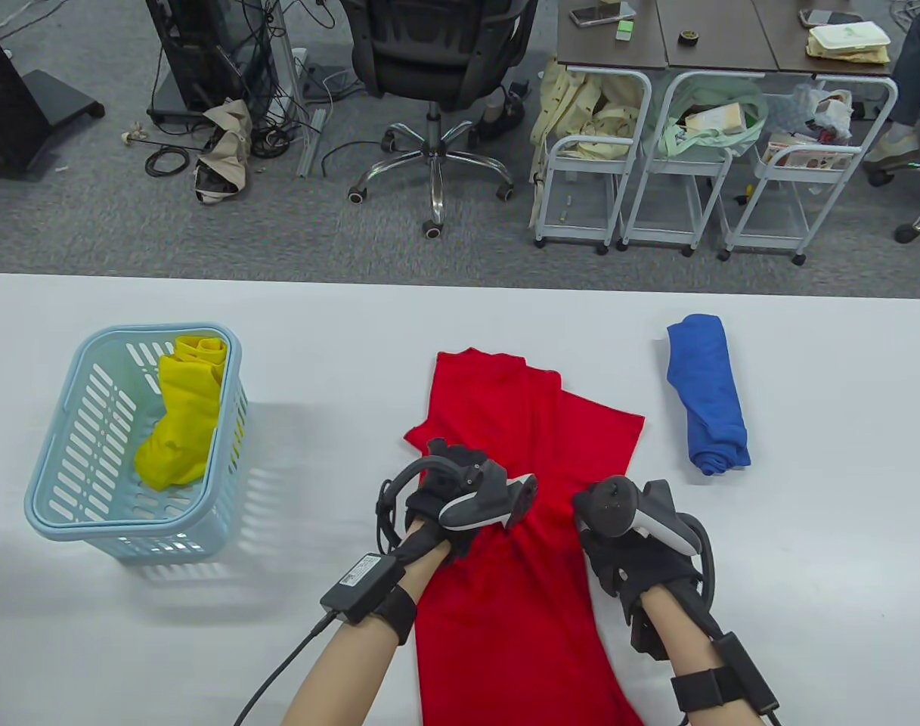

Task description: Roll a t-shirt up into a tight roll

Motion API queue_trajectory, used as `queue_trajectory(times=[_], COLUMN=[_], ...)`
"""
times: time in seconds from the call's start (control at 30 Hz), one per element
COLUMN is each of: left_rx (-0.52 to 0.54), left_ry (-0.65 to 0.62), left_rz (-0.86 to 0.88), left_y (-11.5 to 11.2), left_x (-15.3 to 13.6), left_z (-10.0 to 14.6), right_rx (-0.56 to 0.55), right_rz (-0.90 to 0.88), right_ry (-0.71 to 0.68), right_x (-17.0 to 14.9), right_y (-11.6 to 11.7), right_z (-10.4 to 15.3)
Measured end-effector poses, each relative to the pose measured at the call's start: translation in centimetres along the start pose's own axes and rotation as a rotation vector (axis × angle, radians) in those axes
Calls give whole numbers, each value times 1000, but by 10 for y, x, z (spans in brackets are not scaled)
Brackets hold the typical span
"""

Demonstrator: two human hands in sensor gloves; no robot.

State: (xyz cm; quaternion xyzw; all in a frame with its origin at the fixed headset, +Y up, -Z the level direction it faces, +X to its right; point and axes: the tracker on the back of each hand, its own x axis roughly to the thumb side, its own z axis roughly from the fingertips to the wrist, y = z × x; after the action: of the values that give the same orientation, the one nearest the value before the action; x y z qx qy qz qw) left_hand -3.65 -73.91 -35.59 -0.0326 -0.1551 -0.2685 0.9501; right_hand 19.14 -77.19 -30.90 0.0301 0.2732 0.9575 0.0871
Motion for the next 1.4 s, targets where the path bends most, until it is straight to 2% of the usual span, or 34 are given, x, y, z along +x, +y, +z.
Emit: queue_trajectory(times=[0.03, 0.07, 0.13, 0.17, 0.23, 0.3, 0.37, 0.43, 0.47, 0.5, 0.53, 0.57, 0.6, 0.63, 0.67, 0.73, 0.8, 0.87, 0.93, 1.0, 1.07, 1.13, 1.2, 1.23, 1.3, 1.37, 1.4], left_rx=[-3, -65, -241, -251, -151, -133, -136, -201, -264, -312, -397, -471, -513, -507, -469, -451, -471, -505, -510, -420, -326, -209, -146, -165, -283, -420, -445], left_ry=[69, 252, 514, 564, 582, 519, 364, 165, 83, 41, -22, -97, -134, -187, -192, -46, 29, 228, 317, 348, 324, 250, 140, 75, -23, -89, -121], left_rz=[-30, -86, -145, -117, 45, 211, 372, 532, 597, 614, 592, 531, 461, 407, 432, 471, 445, 500, 527, 379, 292, 338, 424, 480, 500, 415, 358], left_y=[-1, -1, 2, 4, 8, 9, 5, -6, -17, -25, -39, -56, -64, -66, -67, -74, -86, -95, -94, -81, -62, -41, -28, -26, -33, -48, -53], left_x=[-14, -38, -79, -92, -110, -106, -86, -54, -35, -23, -8, 3, 5, -4, -13, -38, -67, -95, -106, -100, -82, -54, -25, -9, 13, 23, 21], left_z=[1, 4, 16, 24, 45, 65, 81, 89, 91, 91, 91, 90, 90, 91, 91, 91, 88, 90, 94, 98, 100, 103, 104, 103, 98, 93, 91], right_rx=[-1, -4, -3, -7, -9, -23, -65, -110, -112, -102, -45, 19, 55, 100, 124, 106, 89, 52, 37, -22, -72, -113, -119, -95, 9, 98, 101], right_rz=[-1, -15, -43, -48, -46, -42, 1, 49, 58, 60, 67, 60, 61, 104, 164, 216, 133, 80, 38, 97, 181, 266, 238, 202, 137, 215, 258], right_ry=[9, 24, 42, 58, 79, 88, 85, 22, -57, -100, -212, -246, -240, -217, -213, -158, -115, -69, -71, -49, -26, -37, -102, -149, -203, -166, -154], right_x=[-3, -7, -13, -15, -17, -15, -7, 7, 18, 22, 31, 37, 40, 42, 41, 34, 23, 8, 4, 7, 19, 32, 44, 48, 54, 52, 49], right_y=[-1, -2, -3, -4, -5, -5, -8, -13, -13, -11, -5, 3, 9, 17, 21, 19, 13, 7, 5, 4, 2, 0, 1, 3, 14, 25, 27], right_z=[0, 0, -2, -4, -6, -3, 5, 19, 27, 30, 34, 35, 33, 27, 23, 17, 10, 3, 2, 4, 12, 23, 32, 35, 34, 26, 23])
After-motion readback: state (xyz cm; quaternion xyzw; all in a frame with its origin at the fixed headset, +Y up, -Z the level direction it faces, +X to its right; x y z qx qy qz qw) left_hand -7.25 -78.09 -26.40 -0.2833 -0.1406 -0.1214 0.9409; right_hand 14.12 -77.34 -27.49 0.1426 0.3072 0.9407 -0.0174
